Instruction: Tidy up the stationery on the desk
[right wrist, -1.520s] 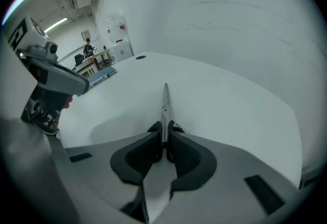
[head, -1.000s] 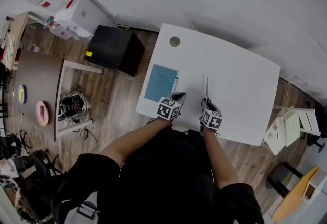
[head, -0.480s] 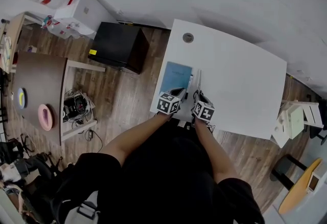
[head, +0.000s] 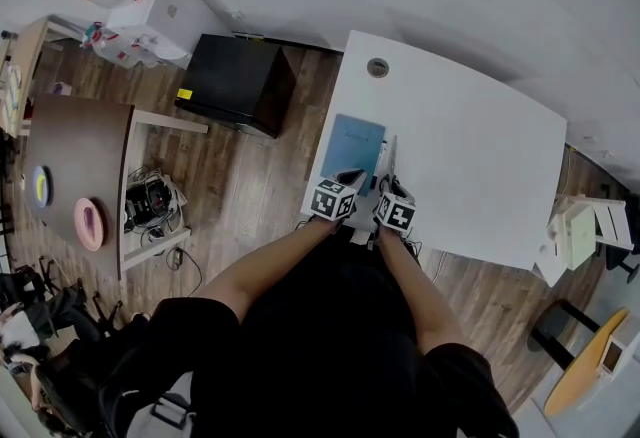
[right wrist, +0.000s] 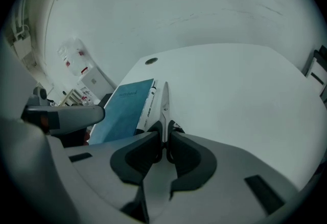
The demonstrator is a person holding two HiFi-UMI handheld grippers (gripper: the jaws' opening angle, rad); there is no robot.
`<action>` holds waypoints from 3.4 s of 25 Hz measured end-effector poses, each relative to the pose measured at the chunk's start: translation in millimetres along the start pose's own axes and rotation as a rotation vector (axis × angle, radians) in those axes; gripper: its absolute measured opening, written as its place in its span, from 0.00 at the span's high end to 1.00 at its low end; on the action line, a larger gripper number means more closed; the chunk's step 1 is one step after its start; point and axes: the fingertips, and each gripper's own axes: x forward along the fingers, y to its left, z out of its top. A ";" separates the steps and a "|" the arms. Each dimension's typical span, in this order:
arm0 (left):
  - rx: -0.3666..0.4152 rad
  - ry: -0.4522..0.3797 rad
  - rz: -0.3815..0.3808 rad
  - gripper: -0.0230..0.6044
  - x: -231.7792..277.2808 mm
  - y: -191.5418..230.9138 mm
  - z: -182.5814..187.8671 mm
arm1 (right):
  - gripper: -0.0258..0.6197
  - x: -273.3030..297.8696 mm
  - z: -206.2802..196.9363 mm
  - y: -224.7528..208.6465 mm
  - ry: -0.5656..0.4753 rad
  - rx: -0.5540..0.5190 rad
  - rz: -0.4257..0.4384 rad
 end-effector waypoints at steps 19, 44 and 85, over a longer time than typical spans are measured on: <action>-0.043 -0.022 -0.024 0.94 -6.1 9.5 0.7 | 0.82 7.0 -1.6 3.1 -0.002 0.090 0.003; 0.045 -0.069 -0.084 0.94 -42.8 -34.2 7.2 | 0.78 -90.4 37.6 -4.4 -0.219 -0.052 0.102; 0.440 -0.634 0.170 0.94 -211.4 -469.7 -69.8 | 0.91 -513.6 -88.3 -66.5 -0.807 -0.386 0.265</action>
